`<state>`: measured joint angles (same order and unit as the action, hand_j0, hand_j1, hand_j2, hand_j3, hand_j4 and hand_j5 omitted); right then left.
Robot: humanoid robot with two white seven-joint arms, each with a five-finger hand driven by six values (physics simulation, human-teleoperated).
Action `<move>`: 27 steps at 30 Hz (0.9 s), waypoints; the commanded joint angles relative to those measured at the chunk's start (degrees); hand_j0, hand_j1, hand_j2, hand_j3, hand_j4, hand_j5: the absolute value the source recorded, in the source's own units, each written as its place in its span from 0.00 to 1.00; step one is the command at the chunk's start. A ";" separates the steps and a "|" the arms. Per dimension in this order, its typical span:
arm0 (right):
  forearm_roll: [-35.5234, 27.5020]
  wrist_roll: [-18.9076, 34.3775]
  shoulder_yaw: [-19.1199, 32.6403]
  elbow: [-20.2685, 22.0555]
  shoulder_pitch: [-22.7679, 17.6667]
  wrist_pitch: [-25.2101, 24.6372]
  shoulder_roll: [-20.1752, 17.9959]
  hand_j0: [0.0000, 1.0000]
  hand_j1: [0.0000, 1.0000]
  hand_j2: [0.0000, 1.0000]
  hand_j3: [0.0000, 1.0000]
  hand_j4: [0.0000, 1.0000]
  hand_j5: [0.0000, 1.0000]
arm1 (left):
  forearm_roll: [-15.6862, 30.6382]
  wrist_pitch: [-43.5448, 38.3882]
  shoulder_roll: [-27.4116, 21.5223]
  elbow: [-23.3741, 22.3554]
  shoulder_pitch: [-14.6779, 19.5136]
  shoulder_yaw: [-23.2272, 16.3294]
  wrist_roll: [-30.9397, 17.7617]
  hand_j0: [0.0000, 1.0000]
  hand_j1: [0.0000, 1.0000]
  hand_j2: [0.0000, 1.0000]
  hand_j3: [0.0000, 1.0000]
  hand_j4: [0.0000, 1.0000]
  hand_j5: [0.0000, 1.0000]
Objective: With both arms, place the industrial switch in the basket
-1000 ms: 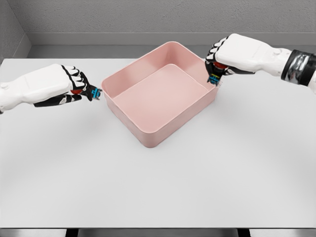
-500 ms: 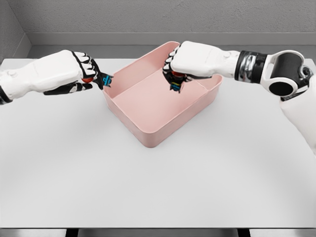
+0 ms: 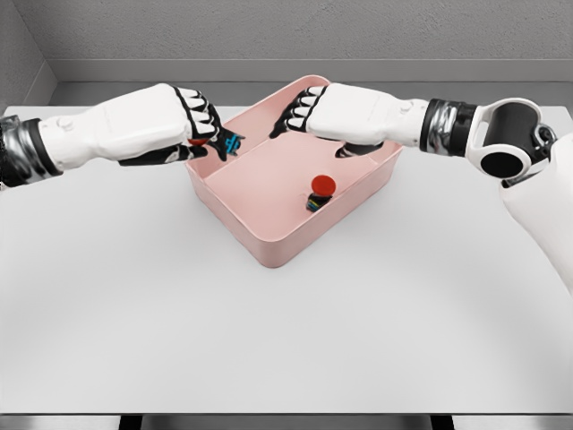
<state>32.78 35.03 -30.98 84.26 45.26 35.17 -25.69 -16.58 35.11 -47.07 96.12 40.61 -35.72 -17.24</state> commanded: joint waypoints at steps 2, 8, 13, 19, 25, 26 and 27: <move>-0.52 -0.03 0.13 0.21 -0.18 -0.17 -0.24 1.00 1.00 1.00 1.00 1.00 1.00 | 0.32 -0.11 1.10 0.04 0.26 -0.92 -0.08 0.47 0.47 0.47 0.47 0.47 0.47; -0.61 -0.03 0.65 0.65 -1.05 -0.17 -2.61 1.00 1.00 1.00 1.00 1.00 1.00 | 0.23 -0.11 2.86 -0.14 2.29 -2.42 -0.17 0.47 0.47 0.47 0.47 0.47 0.47; -0.70 -0.03 8.38 0.65 -7.56 -0.17 -8.94 1.00 1.00 1.00 1.00 1.00 1.00 | 0.14 -0.11 3.21 -0.49 2.81 -3.30 -0.17 0.47 0.47 0.47 0.47 0.47 0.47; -1.92 -0.03 23.24 1.88 -13.80 -0.17 -13.78 1.00 1.00 1.00 1.00 1.00 1.00 | 0.06 -0.11 4.62 -0.67 4.31 -4.44 -0.17 0.47 0.47 0.47 0.47 0.47 0.47; -3.77 -0.03 22.54 1.88 -14.24 -0.17 -14.48 1.00 1.00 1.00 1.00 1.00 1.00 | -0.03 -0.11 6.29 -0.49 4.92 -4.88 -1.05 0.50 0.50 0.50 0.50 0.50 0.50; -3.77 -0.03 22.54 1.88 -14.85 -0.17 -14.48 1.00 1.00 1.00 1.00 1.00 1.00 | -0.03 -0.11 6.90 -0.58 4.92 -4.88 -1.83 0.50 0.50 0.50 0.50 0.50 0.50; -3.77 -0.03 22.45 1.88 -15.38 -0.17 -14.31 1.00 1.00 1.00 1.00 1.00 1.00 | -0.29 -0.11 7.16 -0.67 5.01 -4.97 -1.92 0.50 0.50 0.50 0.50 0.50 0.50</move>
<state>29.51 35.03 -8.58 86.11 29.53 35.18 -39.93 -17.17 35.11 -40.53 95.51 45.88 -40.61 -18.69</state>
